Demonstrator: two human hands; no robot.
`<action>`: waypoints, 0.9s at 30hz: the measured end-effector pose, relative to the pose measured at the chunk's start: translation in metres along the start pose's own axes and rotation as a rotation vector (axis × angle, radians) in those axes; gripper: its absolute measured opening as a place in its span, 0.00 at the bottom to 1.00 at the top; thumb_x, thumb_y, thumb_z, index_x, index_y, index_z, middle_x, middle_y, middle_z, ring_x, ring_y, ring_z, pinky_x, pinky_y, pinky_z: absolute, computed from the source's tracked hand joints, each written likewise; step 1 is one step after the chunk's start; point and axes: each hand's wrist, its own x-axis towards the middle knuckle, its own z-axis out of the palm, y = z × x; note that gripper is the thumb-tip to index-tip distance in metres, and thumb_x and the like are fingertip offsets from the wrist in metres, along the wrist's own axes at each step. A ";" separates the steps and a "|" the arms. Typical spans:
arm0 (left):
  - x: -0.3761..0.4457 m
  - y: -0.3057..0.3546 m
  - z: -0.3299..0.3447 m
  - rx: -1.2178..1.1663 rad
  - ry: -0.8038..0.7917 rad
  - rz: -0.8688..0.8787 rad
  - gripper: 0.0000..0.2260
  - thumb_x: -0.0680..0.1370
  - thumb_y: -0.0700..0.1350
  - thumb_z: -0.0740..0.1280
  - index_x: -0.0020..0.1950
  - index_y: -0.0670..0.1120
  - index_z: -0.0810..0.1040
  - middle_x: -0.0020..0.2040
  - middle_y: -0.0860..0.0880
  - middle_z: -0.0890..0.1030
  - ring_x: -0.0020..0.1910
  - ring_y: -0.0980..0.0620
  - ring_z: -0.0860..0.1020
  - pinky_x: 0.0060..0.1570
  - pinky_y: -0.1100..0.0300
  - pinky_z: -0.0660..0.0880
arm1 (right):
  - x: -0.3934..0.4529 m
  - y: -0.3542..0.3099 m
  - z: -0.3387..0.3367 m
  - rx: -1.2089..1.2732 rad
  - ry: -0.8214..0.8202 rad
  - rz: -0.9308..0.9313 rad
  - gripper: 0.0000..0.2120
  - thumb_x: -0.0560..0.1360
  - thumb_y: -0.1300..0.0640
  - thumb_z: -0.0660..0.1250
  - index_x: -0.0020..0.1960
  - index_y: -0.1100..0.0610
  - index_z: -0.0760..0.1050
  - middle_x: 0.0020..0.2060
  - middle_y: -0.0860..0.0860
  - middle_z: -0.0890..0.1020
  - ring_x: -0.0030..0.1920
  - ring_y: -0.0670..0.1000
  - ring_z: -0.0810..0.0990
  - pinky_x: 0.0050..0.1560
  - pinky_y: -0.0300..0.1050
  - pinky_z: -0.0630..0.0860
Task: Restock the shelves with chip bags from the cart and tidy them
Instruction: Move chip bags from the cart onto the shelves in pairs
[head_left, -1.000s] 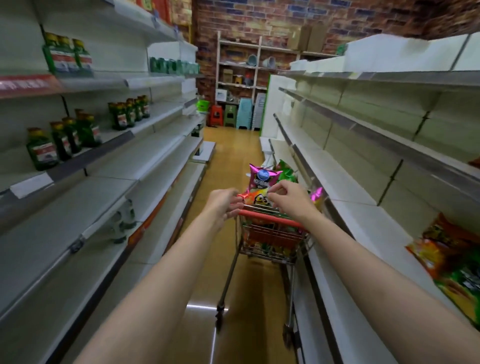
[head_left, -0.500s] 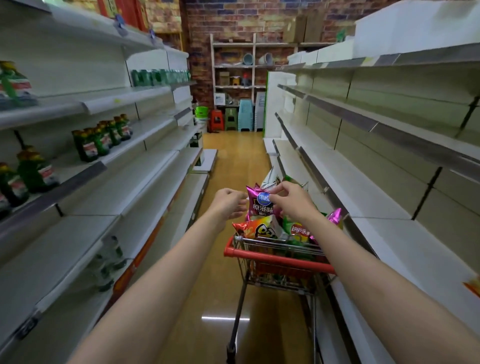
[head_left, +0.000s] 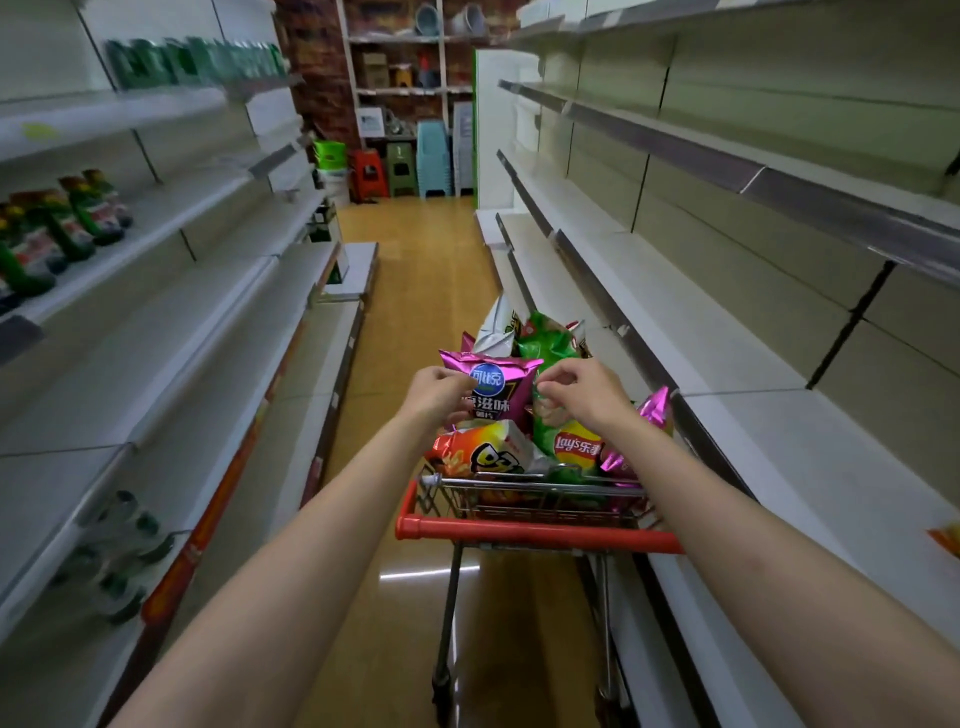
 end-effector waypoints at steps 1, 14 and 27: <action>0.013 -0.001 0.000 0.001 -0.002 -0.007 0.08 0.80 0.39 0.64 0.57 0.38 0.74 0.49 0.42 0.78 0.41 0.52 0.77 0.38 0.62 0.76 | 0.011 0.001 0.002 -0.006 0.004 0.005 0.03 0.77 0.61 0.68 0.49 0.58 0.80 0.43 0.54 0.82 0.42 0.52 0.81 0.49 0.53 0.82; 0.154 0.016 -0.014 0.150 0.082 0.188 0.08 0.75 0.40 0.70 0.52 0.45 0.74 0.51 0.48 0.77 0.51 0.51 0.76 0.49 0.58 0.74 | 0.147 0.003 0.045 -0.442 -0.155 0.077 0.22 0.72 0.52 0.73 0.65 0.52 0.75 0.67 0.51 0.75 0.68 0.55 0.71 0.69 0.56 0.65; 0.198 0.014 -0.017 0.011 -0.069 0.174 0.21 0.74 0.48 0.72 0.62 0.42 0.72 0.53 0.50 0.76 0.54 0.52 0.75 0.50 0.62 0.72 | 0.191 0.004 0.054 -0.653 -0.249 -0.061 0.10 0.78 0.55 0.66 0.38 0.49 0.71 0.44 0.50 0.79 0.46 0.52 0.78 0.44 0.47 0.74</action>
